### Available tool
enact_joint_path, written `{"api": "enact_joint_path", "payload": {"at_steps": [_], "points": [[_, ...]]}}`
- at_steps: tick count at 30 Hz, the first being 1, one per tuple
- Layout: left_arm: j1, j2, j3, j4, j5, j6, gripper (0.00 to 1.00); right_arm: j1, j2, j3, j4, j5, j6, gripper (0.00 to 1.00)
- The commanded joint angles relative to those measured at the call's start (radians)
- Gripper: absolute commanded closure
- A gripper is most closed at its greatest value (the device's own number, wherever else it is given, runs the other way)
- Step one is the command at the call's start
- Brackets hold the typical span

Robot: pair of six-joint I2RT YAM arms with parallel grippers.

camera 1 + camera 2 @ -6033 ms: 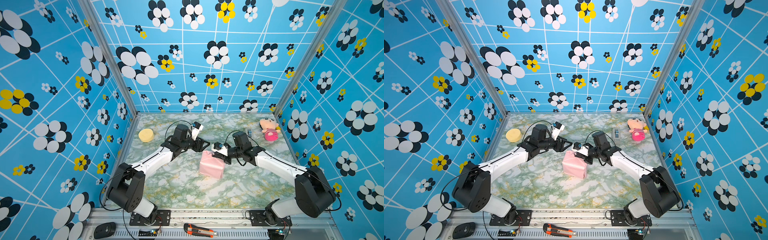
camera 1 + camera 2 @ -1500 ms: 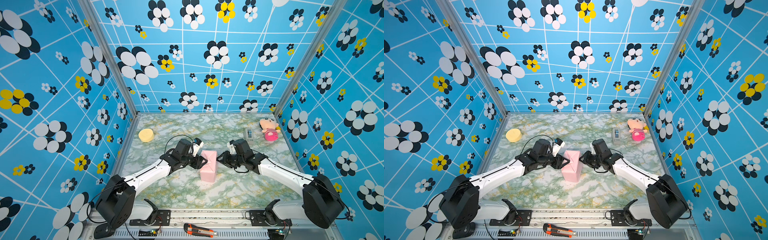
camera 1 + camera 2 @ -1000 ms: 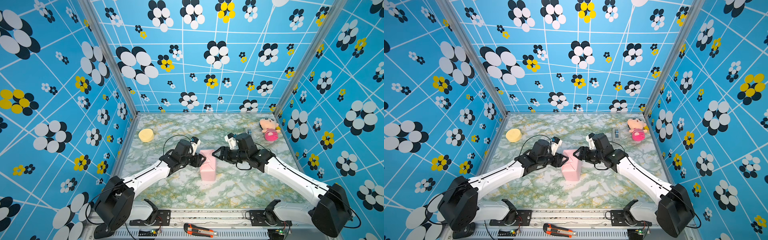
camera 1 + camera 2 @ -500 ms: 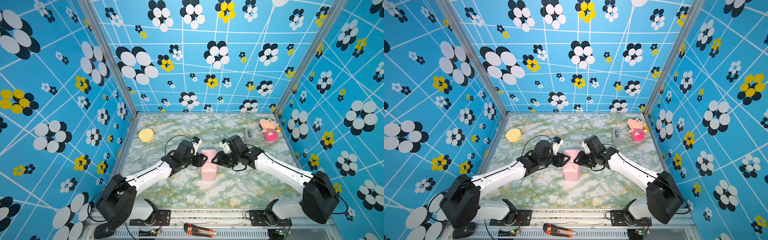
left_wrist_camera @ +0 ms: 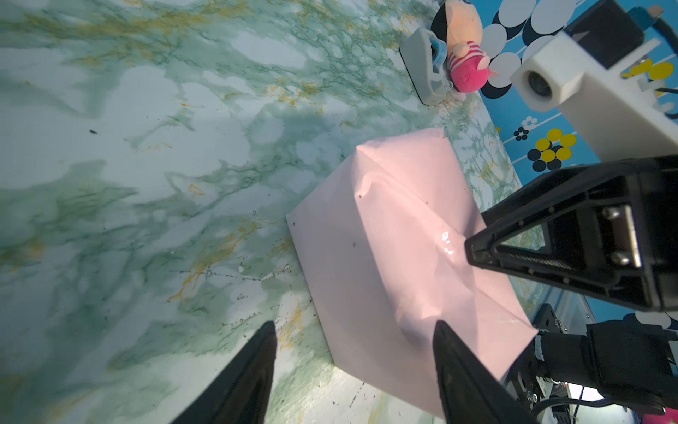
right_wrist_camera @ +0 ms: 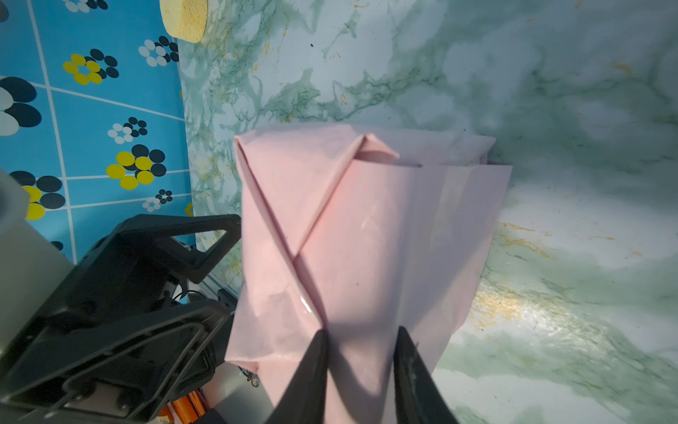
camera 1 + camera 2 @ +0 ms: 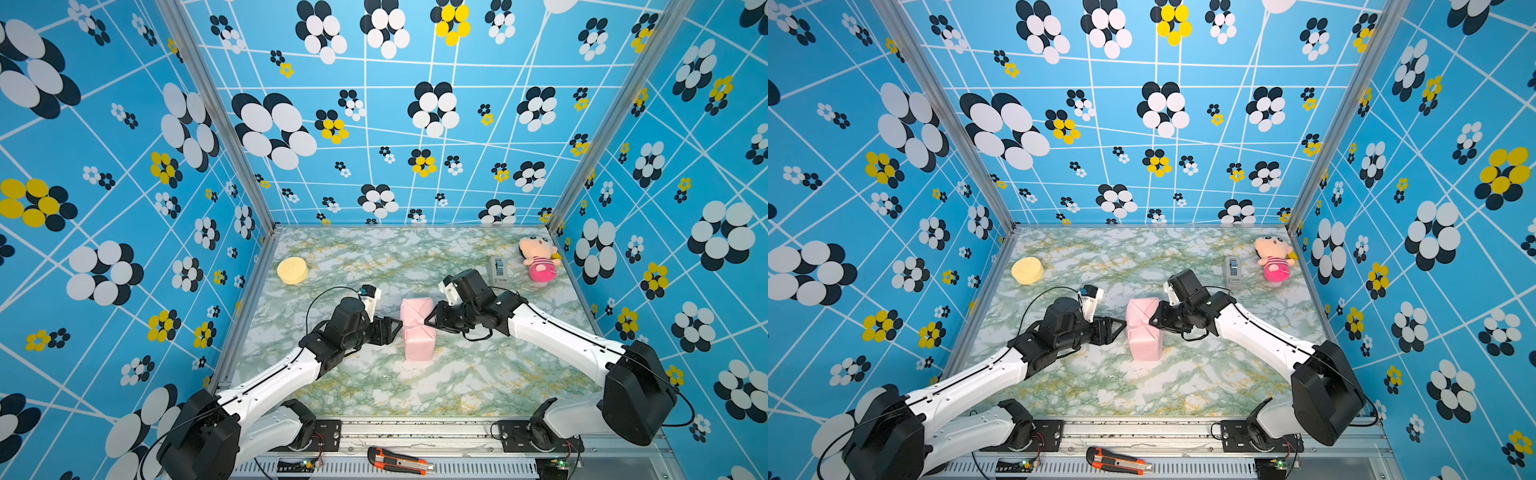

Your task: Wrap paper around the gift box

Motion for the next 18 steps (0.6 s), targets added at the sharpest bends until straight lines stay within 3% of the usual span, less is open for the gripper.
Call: {"api": "enact_joint_path", "payload": {"at_steps": [1, 18], "points": [[0.007, -0.017, -0.041, 0.055, 0.022, -0.053, 0.32, -0.006, 0.026, -0.028, -0.047, 0.04, -0.003, 0.7], [0.0, 0.149, -0.012, 0.247, 0.143, -0.05, 0.35, -0.013, -0.012, -0.048, 0.02, -0.003, 0.027, 0.68]]}}
